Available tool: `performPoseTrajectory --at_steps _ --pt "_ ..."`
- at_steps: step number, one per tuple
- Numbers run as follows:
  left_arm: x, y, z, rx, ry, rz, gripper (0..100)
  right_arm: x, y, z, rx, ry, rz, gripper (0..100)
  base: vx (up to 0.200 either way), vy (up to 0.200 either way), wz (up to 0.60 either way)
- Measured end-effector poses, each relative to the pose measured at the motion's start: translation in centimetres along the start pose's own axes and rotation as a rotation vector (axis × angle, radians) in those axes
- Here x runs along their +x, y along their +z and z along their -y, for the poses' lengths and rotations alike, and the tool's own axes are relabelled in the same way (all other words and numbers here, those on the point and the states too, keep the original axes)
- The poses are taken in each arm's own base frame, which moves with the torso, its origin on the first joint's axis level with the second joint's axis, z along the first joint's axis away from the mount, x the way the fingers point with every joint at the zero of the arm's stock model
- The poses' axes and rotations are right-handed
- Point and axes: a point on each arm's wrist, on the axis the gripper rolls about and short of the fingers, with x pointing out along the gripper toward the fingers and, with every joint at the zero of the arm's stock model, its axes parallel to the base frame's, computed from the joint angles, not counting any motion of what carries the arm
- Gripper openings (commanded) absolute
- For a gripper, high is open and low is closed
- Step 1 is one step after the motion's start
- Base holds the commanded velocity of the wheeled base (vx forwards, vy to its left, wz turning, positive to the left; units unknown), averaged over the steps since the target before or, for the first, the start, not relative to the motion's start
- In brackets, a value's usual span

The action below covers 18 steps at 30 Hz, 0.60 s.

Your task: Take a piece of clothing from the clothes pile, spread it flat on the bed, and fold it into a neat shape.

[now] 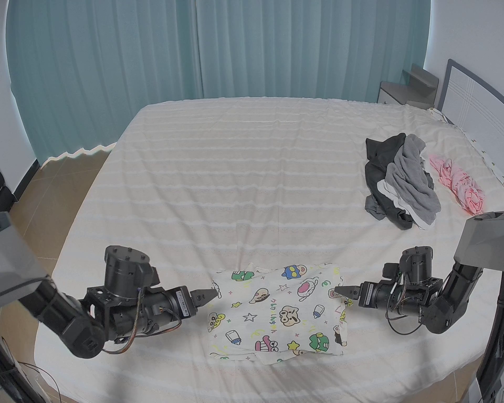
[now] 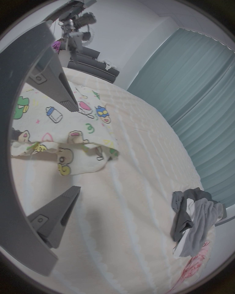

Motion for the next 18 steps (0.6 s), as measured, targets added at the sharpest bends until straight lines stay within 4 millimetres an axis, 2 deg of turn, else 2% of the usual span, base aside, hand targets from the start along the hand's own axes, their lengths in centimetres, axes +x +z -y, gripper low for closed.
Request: performPoseTrajectory --at_steps 4,8,18 --pt "3.4 0.9 -0.8 0.056 -0.017 -0.043 100 0.0 -1.1 0.0 -0.003 0.010 -0.027 100 0.000 0.000 0.00" --pt "5.8 1.0 -1.8 0.067 -0.026 -0.082 100 0.4 -2.2 -0.5 -0.011 0.029 -0.064 100 0.000 0.000 0.00" --pt "8.6 0.2 -2.8 0.058 -0.108 -0.144 100 1.3 -3.7 -1.3 -0.025 0.052 -0.123 100 0.000 0.000 0.00"
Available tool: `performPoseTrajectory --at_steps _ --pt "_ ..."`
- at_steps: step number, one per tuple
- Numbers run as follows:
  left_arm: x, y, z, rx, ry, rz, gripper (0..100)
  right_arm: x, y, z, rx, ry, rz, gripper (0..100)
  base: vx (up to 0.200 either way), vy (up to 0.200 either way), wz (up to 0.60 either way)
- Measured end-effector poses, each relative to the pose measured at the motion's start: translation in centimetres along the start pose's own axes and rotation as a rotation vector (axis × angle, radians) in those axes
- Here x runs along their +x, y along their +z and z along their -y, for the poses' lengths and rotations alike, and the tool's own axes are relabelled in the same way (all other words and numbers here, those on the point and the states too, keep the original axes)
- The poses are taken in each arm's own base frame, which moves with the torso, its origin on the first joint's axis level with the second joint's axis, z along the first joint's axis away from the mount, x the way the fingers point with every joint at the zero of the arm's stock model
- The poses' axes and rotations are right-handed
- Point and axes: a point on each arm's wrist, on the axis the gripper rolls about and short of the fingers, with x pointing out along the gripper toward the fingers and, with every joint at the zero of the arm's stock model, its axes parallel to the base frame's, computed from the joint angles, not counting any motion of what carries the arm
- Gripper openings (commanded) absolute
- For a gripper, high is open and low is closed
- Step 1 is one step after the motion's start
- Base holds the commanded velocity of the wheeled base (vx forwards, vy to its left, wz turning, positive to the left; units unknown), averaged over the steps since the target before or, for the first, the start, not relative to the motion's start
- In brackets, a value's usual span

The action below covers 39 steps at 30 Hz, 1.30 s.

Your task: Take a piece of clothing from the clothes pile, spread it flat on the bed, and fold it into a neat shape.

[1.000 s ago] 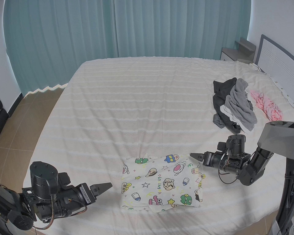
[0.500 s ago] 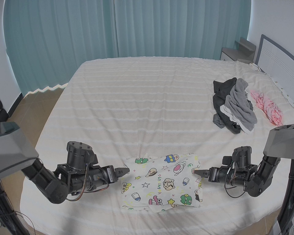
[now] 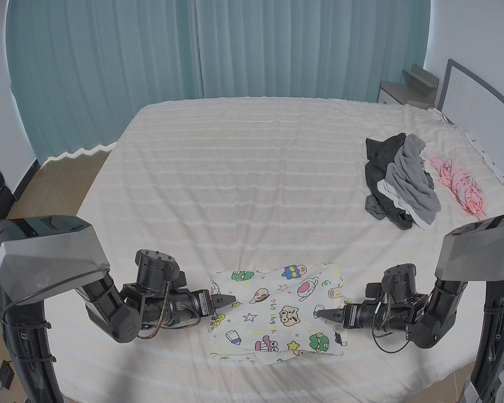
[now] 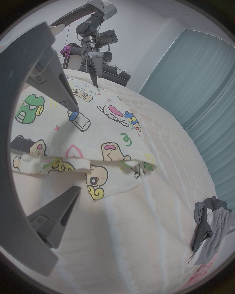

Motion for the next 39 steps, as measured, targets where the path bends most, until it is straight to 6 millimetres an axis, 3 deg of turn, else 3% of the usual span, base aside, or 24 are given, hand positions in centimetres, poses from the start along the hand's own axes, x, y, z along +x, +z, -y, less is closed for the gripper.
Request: performPoseTrajectory --at_steps 15,16,21,22,39 --pt "2.0 -0.2 0.4 -0.076 -0.063 -0.019 100 2.1 -0.1 -2.2 0.034 0.079 -0.010 100 0.000 0.000 0.00" --pt "2.1 -0.2 0.5 -0.081 -0.067 -0.020 0 2.2 -0.1 -2.3 0.031 0.083 -0.011 100 0.000 0.000 0.00" --pt "2.5 -0.6 1.2 -0.087 -0.083 -0.034 0 2.6 -0.1 -2.6 0.046 0.094 -0.014 100 0.000 0.000 0.00" --pt "2.6 -0.7 1.3 -0.086 -0.084 -0.036 0 2.7 -0.1 -2.6 0.051 0.095 -0.015 0 0.000 0.000 0.00" --pt "1.3 -1.0 2.1 -0.129 -0.045 -0.105 0 2.4 -0.1 -3.5 0.111 0.126 -0.013 0 0.000 0.000 0.00"
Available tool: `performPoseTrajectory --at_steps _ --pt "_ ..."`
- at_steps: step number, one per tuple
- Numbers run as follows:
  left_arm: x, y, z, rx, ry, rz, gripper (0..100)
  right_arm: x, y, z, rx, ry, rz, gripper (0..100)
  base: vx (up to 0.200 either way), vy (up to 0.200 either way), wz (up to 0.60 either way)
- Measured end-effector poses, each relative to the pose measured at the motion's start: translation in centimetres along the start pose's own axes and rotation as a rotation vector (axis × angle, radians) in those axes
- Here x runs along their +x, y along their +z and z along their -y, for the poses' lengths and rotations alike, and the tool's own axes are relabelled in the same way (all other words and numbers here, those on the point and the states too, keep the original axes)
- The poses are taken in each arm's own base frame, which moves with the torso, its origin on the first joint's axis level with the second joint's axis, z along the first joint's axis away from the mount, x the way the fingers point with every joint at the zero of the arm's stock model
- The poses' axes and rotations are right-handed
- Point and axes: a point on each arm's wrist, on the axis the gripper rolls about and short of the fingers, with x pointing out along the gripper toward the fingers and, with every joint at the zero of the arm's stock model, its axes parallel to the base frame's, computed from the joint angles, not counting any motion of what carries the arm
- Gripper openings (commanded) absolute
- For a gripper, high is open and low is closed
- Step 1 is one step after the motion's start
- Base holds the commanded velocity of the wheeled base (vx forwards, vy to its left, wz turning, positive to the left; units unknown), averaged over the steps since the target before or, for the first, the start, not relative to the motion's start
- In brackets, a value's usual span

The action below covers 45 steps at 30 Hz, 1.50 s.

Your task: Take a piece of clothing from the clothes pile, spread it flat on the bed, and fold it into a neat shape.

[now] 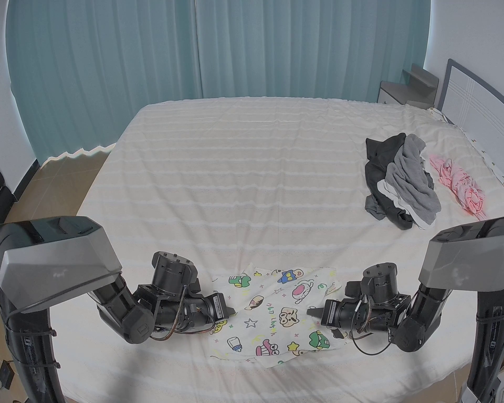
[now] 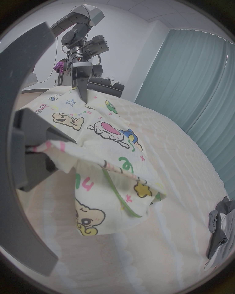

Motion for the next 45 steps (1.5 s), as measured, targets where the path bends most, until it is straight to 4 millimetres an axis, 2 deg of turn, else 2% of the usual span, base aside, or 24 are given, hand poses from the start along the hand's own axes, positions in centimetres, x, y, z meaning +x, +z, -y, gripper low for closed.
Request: performPoseTrajectory --at_steps 5,10,15,45 --pt "-0.9 0.4 0.5 -0.039 0.058 -0.060 0 -0.2 0.1 -0.4 0.001 0.010 0.005 0 0.000 0.000 0.00" --pt "-1.9 1.8 1.6 -0.028 0.033 -0.015 0 -0.5 0.1 -0.8 -0.003 0.019 0.008 0 0.000 0.000 0.00" --pt "-2.3 2.2 2.0 -0.024 0.023 0.003 0 -0.6 0.2 -0.9 -0.004 0.024 0.011 0 0.000 0.000 0.00" --pt "-4.4 1.9 0.5 -0.029 0.064 0.020 0 -0.2 -0.6 -2.9 -0.057 0.074 0.008 0 0.000 0.200 0.00"
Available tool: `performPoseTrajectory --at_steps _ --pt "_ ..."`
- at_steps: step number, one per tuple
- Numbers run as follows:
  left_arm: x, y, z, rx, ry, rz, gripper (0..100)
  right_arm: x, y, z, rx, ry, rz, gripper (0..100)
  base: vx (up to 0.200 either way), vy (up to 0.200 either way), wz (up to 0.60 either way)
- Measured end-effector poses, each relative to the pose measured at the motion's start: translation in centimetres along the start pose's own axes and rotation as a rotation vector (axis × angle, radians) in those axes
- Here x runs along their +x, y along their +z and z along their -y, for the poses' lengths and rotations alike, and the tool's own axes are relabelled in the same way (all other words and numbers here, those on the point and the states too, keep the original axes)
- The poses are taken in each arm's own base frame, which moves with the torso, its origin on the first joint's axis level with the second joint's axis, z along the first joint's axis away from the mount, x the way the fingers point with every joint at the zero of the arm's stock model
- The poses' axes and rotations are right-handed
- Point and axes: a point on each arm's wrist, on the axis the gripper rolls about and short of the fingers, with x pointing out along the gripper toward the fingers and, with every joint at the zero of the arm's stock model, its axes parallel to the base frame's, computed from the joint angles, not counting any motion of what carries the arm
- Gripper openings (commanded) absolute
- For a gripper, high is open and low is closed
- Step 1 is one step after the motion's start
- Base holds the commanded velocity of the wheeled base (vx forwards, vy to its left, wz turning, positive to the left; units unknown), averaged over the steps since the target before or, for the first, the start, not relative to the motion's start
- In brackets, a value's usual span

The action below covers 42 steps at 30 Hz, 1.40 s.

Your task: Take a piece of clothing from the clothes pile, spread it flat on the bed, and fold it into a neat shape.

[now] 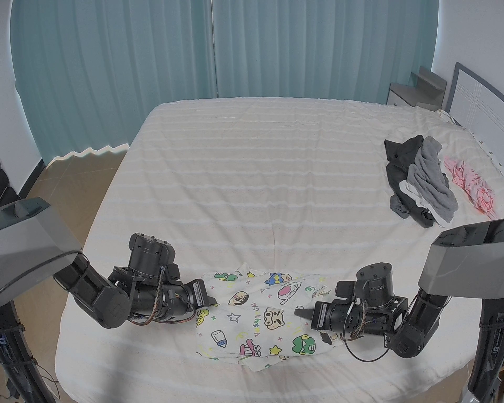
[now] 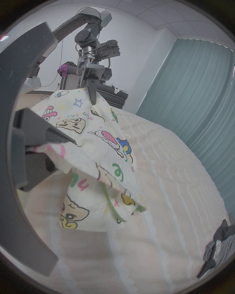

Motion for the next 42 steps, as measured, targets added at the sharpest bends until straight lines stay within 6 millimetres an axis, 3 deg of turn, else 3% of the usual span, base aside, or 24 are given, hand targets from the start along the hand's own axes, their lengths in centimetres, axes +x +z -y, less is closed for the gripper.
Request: performPoseTrajectory --at_steps 12,36,37,38,42 --pt "-0.3 -0.2 -0.4 0.011 0.014 -0.004 0 0.2 -0.1 -0.4 -0.009 0.012 -0.004 0 0.000 0.200 0.00" --pt "-0.1 -1.2 -1.3 0.009 0.053 0.012 0 0.4 -0.4 -0.2 -0.008 0.006 -0.016 0 0.000 0.000 0.00" --pt "-0.1 -1.2 -1.3 0.011 0.046 0.018 0 0.4 -0.5 -0.2 -0.008 0.004 -0.018 100 0.000 0.000 0.00" --pt "-0.1 -1.3 -1.4 0.013 0.042 0.024 100 0.4 -0.5 -0.2 -0.007 0.002 -0.021 100 0.000 0.000 0.00" --pt "0.2 -1.5 -1.7 0.020 0.030 0.047 100 0.5 -0.9 -0.1 -0.006 -0.004 -0.036 100 0.000 0.000 0.00"
